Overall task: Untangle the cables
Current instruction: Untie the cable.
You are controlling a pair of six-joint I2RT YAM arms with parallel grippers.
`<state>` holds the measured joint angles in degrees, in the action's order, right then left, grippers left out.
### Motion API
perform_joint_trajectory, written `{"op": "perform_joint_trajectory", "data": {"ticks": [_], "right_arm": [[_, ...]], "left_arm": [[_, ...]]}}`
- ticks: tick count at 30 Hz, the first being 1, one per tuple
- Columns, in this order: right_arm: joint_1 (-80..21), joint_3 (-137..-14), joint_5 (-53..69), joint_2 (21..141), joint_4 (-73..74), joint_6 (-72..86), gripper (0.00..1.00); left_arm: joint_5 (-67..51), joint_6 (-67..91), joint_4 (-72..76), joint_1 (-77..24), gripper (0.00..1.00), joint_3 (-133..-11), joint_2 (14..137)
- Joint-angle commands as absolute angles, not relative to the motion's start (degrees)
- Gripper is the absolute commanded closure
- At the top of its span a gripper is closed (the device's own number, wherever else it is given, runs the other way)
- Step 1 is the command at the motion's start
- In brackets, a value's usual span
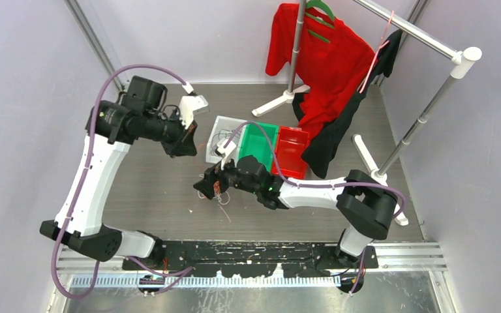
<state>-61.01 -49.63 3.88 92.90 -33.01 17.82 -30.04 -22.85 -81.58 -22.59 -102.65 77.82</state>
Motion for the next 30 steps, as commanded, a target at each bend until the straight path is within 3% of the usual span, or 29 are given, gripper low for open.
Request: {"op": "perform_joint_trajectory", "data": {"ticks": [1, 12, 19, 30], "right_arm": [[-61.3, -53.9, 4.5, 95.6, -38.3, 16.6, 0.13], [-61.3, -54.9, 5.9, 100.9, -41.8, 22.2, 0.33], [-61.5, -50.6, 4.6, 103.4, -46.4, 25.4, 0.33], [-62.2, -41.9, 0.2, 103.7, -49.2, 27.1, 0.41]], "left_arm": [[-31.5, -20.8, -86.3, -22.4, 1.0, -111.8, 79.0], [-28.8, -15.9, -79.5, -22.4, 1.0, -127.3, 77.9], [-24.2, -13.0, -63.0, -22.4, 1.0, -121.0, 70.8], [-21.2, -13.2, -62.8, -22.4, 1.0, -132.2, 74.2]]}}
